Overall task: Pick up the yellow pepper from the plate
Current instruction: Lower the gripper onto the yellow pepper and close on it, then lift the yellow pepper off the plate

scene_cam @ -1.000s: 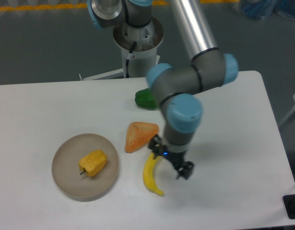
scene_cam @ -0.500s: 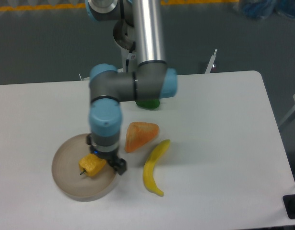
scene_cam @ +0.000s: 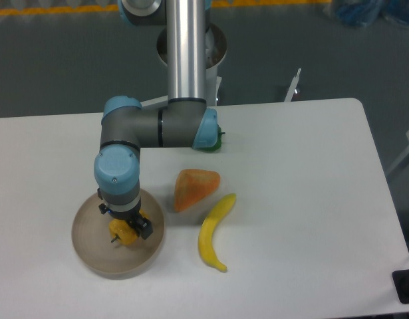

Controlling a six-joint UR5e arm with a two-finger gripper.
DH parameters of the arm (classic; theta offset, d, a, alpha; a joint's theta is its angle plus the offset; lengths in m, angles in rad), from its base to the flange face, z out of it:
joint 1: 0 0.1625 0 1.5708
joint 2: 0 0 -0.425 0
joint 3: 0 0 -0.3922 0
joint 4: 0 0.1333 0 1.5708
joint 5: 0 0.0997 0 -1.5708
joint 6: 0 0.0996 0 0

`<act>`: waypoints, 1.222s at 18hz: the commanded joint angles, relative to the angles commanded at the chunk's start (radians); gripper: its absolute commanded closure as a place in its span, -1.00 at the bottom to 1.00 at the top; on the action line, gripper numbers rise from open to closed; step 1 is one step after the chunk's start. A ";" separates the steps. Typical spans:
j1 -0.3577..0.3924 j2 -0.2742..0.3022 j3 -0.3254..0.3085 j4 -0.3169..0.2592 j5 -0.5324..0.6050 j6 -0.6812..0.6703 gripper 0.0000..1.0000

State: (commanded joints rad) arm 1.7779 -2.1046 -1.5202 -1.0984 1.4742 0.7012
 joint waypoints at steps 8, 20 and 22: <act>0.003 0.032 0.023 -0.001 0.002 -0.025 0.95; 0.244 0.173 0.026 -0.086 0.034 0.223 1.00; 0.284 0.192 0.034 -0.115 0.043 0.294 1.00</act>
State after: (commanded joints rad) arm 2.0614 -1.9129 -1.4865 -1.2132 1.5171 0.9951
